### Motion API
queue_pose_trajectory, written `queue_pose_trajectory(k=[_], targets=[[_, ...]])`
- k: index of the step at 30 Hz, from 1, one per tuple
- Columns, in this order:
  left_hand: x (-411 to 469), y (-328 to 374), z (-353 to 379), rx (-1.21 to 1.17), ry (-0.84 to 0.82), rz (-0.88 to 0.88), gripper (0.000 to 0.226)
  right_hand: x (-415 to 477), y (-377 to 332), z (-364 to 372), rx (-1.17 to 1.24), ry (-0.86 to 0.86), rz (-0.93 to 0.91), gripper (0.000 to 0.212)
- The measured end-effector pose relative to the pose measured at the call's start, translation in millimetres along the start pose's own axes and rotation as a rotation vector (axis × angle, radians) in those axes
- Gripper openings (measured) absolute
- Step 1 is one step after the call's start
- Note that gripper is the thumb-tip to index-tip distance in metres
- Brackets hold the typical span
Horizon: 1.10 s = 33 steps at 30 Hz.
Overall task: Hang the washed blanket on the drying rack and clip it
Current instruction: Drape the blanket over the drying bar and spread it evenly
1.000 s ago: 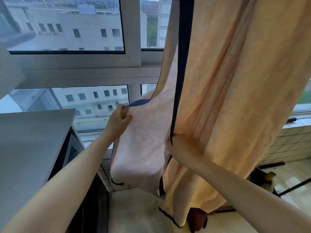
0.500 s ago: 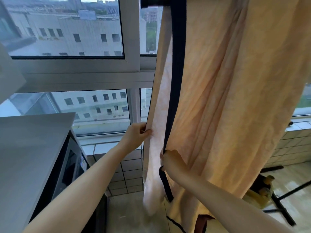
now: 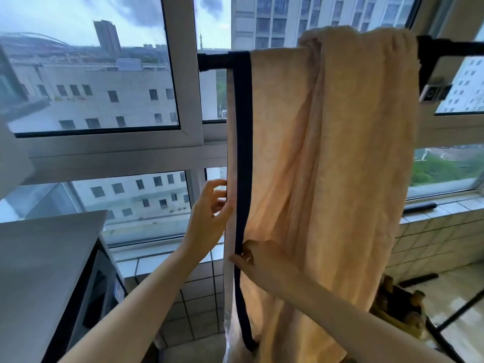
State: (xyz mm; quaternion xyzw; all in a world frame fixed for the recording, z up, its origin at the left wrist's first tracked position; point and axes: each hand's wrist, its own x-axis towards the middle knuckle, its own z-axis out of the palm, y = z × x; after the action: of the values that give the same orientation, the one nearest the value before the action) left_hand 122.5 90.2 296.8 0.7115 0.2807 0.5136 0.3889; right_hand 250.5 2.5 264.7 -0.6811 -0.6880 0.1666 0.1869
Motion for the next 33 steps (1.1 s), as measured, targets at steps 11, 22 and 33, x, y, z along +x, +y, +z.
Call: queue_pose_trajectory(k=[11,22,33], targets=[[55.5,93.9,15.7,0.127,0.38,0.256,0.016,-19.5,-31.7,-158.0,-0.125,0.511,-0.254,0.025],[91.9,135.2,34.0,0.259,0.554,0.167,0.035,-0.2,14.0,-299.8,-0.146,1.011,-0.237,0.019],[99.4,126.6,40.7,0.262,0.415,-0.005,0.022,11.3,39.0,-317.6,0.449,0.606,0.196,0.054]])
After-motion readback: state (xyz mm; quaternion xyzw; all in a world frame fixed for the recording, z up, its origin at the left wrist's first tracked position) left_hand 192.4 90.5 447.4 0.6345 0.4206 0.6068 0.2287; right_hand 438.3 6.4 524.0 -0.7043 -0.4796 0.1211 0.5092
